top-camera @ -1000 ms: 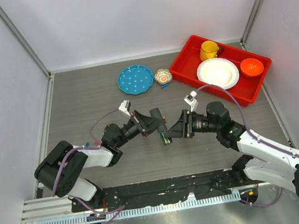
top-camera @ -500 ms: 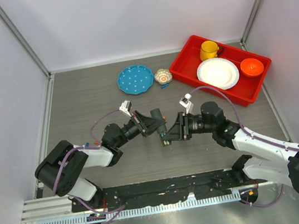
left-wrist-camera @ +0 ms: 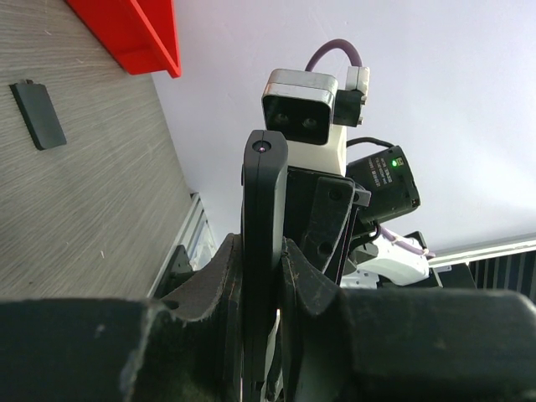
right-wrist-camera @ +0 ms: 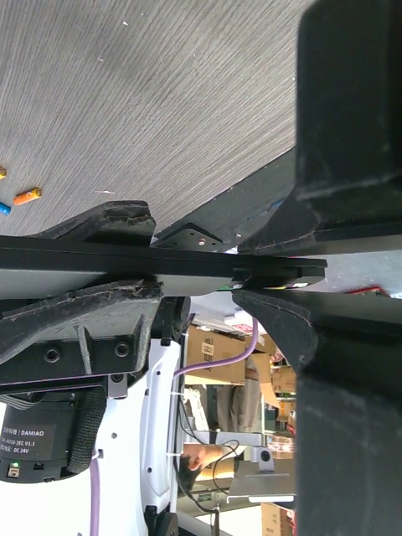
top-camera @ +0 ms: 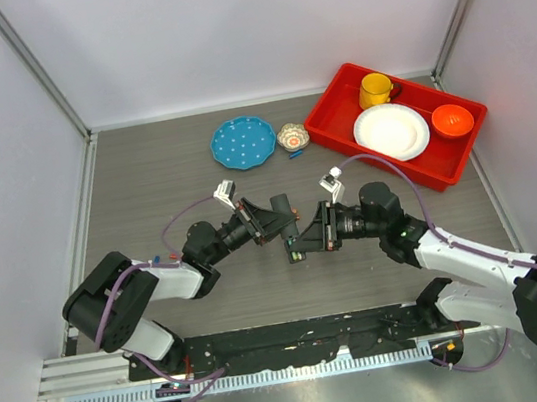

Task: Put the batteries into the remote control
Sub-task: Load the battery into the remote control.

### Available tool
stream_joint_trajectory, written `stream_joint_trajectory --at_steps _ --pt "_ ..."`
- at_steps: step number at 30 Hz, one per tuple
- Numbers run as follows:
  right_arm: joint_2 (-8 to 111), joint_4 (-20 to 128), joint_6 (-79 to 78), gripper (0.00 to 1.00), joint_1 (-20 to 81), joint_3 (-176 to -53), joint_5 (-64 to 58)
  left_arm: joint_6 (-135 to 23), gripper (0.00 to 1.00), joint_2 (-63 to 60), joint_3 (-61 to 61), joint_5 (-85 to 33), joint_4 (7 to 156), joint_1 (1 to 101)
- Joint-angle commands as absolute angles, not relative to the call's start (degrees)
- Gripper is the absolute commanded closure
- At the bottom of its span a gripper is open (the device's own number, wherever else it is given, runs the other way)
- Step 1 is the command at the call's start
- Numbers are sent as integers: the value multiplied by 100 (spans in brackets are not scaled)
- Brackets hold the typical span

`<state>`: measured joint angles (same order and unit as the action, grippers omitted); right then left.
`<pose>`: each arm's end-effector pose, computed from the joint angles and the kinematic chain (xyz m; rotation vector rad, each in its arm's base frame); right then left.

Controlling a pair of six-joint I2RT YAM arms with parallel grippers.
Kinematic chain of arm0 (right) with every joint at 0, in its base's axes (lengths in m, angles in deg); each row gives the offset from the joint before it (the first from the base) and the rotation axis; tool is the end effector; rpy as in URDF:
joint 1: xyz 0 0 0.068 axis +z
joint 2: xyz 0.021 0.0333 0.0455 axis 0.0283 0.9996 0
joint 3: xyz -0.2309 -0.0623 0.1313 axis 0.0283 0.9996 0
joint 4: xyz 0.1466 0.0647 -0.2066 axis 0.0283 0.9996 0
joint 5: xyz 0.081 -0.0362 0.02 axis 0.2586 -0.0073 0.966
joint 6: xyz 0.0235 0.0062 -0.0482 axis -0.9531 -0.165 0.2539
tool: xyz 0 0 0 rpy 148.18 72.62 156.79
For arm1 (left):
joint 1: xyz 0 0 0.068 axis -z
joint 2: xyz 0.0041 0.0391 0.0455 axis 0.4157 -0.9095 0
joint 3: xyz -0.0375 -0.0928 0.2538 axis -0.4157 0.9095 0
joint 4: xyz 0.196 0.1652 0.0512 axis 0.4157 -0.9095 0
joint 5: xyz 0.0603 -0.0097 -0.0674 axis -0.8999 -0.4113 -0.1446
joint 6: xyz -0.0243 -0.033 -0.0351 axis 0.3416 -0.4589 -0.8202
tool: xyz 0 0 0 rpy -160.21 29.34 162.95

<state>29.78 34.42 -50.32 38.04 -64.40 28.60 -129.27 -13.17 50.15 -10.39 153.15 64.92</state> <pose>0.1643 0.1495 0.2275 -0.2019 2.1535 1.6825 0.1959 -0.1853 0.1947 -0.2773 1.8027 -1.9869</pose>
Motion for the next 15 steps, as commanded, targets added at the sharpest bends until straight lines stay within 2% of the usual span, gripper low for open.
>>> stream_joint_trajectory --at_steps 1,4,5,8,15 --pt "2932 3353 -4885 91 3853 -6545 2647 -12982 100 -1210 4912 -1002 16822 6526" --pt "2861 3362 -4894 78 3845 -6580 2682 -12973 100 -1219 4921 -1010 16822 6517" --pt "2826 3493 -4868 68 3845 -6623 2682 -12964 100 -1219 4921 -1010 16822 6517" --pt "2695 3992 -4605 55 3818 -6887 2664 -12964 100 -1245 4912 -975 16822 6490" --pt "2317 5302 -3928 46 3599 -7711 2708 -12938 100 -1202 4939 -905 16822 6341"
